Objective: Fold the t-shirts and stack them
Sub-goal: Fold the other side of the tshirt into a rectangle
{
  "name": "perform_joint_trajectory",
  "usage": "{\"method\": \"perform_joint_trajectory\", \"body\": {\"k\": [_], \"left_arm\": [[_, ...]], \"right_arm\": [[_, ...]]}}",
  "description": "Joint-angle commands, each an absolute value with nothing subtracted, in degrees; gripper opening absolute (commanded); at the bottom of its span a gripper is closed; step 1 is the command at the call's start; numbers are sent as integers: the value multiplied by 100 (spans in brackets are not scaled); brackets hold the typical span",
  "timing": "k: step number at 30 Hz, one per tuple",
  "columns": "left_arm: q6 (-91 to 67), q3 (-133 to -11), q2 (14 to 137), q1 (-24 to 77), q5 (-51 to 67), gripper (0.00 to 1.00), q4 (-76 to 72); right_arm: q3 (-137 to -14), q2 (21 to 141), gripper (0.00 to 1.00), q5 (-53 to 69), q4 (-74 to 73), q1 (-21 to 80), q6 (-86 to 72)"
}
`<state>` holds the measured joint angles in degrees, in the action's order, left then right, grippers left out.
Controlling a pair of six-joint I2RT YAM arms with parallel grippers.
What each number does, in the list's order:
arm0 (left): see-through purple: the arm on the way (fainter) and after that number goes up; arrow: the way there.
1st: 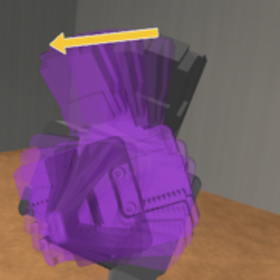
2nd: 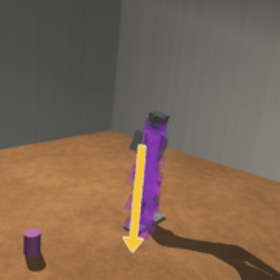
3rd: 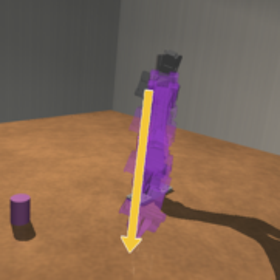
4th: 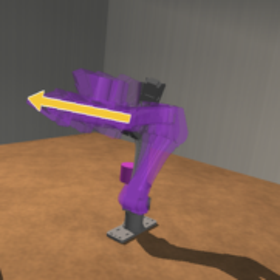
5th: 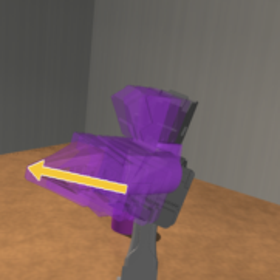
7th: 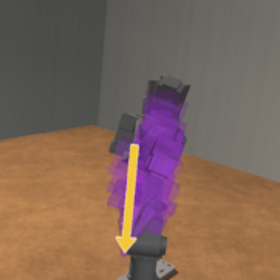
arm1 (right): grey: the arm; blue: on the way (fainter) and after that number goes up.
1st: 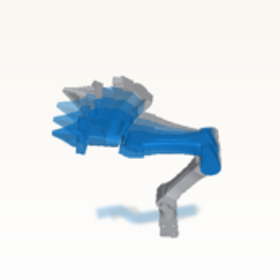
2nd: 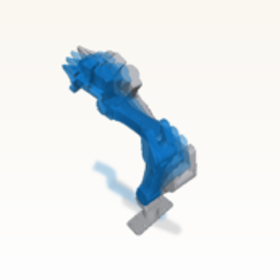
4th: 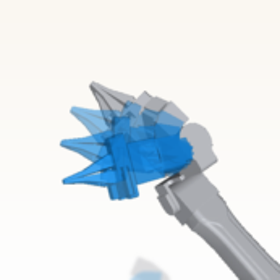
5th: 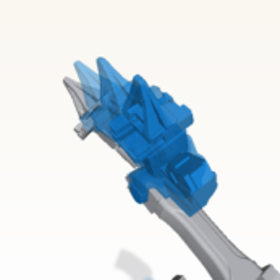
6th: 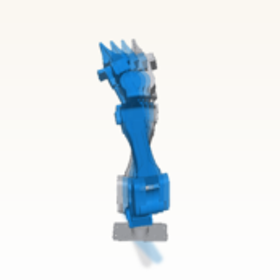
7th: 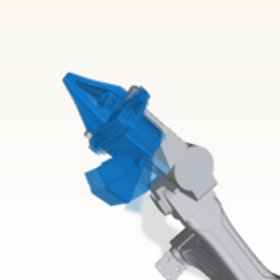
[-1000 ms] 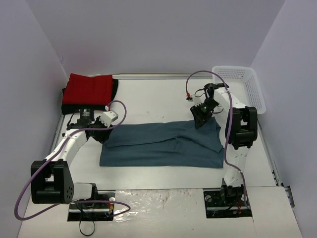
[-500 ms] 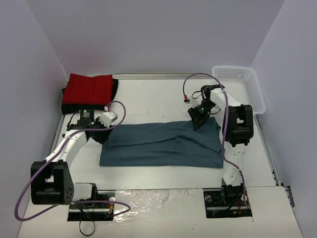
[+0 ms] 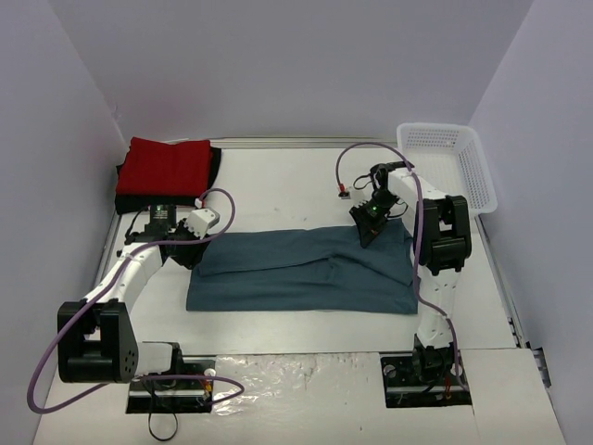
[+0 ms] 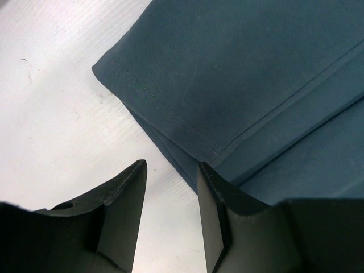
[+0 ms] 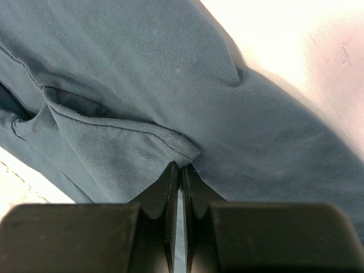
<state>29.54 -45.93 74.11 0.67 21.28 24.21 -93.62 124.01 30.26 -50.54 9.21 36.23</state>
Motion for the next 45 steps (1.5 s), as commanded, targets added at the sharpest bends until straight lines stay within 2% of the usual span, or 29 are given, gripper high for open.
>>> {"method": "perform_joint_trajectory", "body": {"k": [1,20,41,43,44,45], "left_arm": [[2900,-4641,7216,26,2127,40,2435],[2830,-4737,6943,26,2109,40,2487],[2725,-4764,6882,35,2153,39,2549],[2725,-4737,6864,26,2153,40,2549],[2733,-4729,6856,26,2153,39,2540],[2733,-4720,6855,26,2153,39,2549]], "right_arm": [[-9299,12252,0,2980,-5335,984,3612],[-8464,10565,0,2610,-5766,1696,3507],[-7805,10424,0,2654,-5783,2874,3305],[-7761,10511,2,2663,-5748,2900,3305],[-7709,10529,7,2663,-5731,2926,3313],[-7682,10538,17,2663,-5722,2927,3313]]}}
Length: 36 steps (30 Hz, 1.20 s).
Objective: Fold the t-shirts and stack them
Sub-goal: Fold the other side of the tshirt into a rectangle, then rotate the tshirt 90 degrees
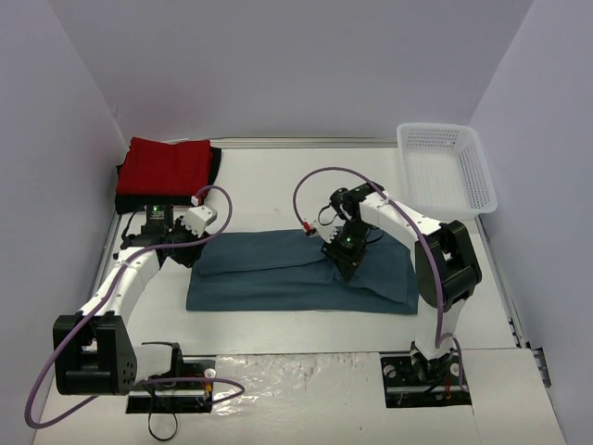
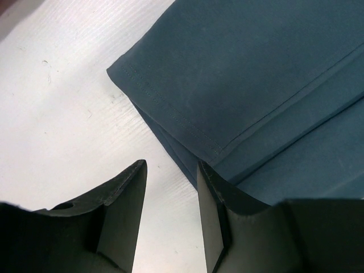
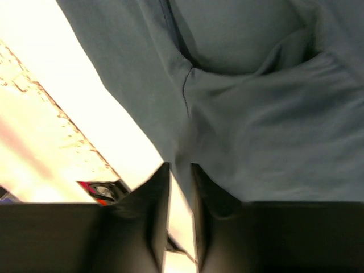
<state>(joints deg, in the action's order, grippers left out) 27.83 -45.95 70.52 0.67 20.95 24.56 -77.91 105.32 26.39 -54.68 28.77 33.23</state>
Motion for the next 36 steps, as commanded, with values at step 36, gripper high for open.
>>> {"method": "perform_joint_trajectory", "body": {"k": [36], "left_arm": [[3076,-5036,7726,1002,1441,38,2259]], "right_arm": [[-7540,11319,0,1072,-4605,1485,2821]]}}
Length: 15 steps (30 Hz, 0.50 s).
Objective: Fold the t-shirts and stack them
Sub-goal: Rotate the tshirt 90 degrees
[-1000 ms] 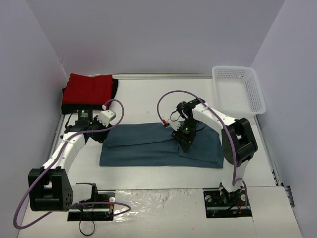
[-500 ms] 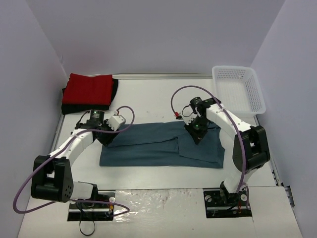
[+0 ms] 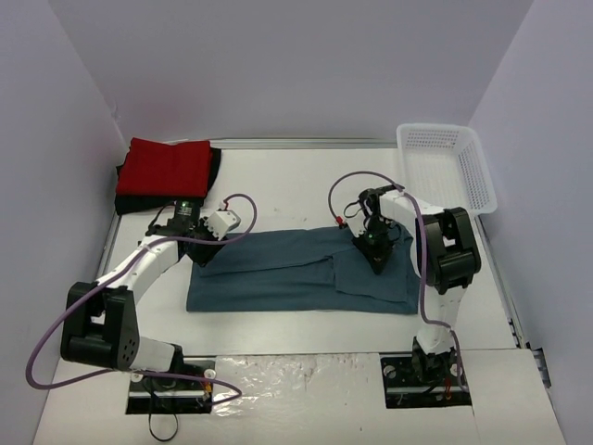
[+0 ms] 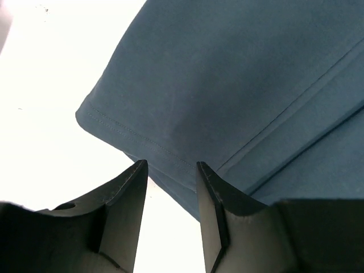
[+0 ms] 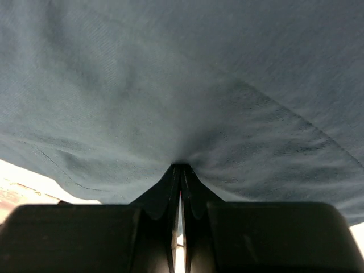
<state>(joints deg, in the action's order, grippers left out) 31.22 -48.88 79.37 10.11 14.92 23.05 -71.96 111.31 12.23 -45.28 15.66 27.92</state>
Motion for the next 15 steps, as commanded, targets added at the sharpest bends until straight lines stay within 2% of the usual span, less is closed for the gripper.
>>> {"method": "perform_joint_trajectory", "body": {"k": [1,9,15], "left_arm": [[3076,-5010,7691,1002,1407,38,2250],[2953,-4755,7225,941,1161,38,2154],[2813,-4790,7110,678,1011,34,2319]], "right_arm": [[-7611,11494,0,1064,-4597,1477,2839],[-8708,12549,0,984,-4605,1380,2839],[-10708,13735,0,1072,-4860,1371,2742]]}}
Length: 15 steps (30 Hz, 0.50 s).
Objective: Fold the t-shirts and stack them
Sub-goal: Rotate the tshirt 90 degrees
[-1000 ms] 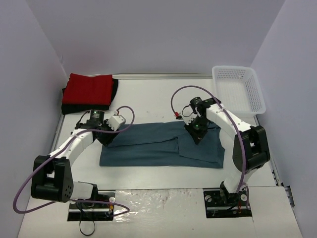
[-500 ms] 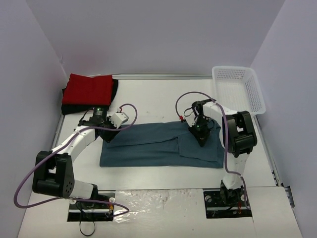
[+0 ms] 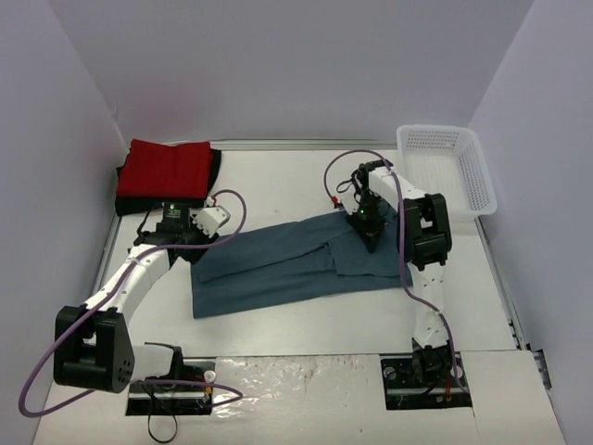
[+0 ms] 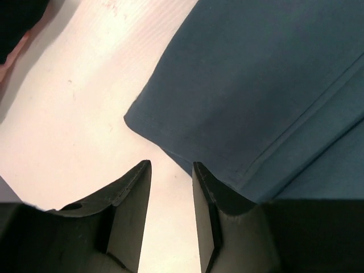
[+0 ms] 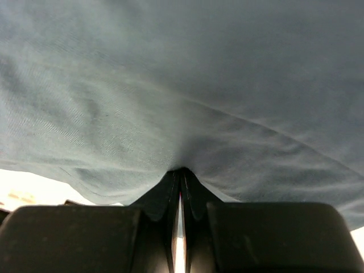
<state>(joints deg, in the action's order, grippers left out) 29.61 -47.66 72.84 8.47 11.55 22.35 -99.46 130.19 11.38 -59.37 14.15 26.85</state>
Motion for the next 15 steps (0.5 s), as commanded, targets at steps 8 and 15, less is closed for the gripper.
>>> {"method": "perform_joint_trajectory", "body": {"k": [8,15], "left_arm": [[2743,-4843,6900,475,853,34,2592],[2804,-4764,6504,440,598,34,2918]], "right_arm": [[-14038,15090,0,1020,-5203,1450,2487],[-14564,15363,0,1169,-4027,1775,2382]]}}
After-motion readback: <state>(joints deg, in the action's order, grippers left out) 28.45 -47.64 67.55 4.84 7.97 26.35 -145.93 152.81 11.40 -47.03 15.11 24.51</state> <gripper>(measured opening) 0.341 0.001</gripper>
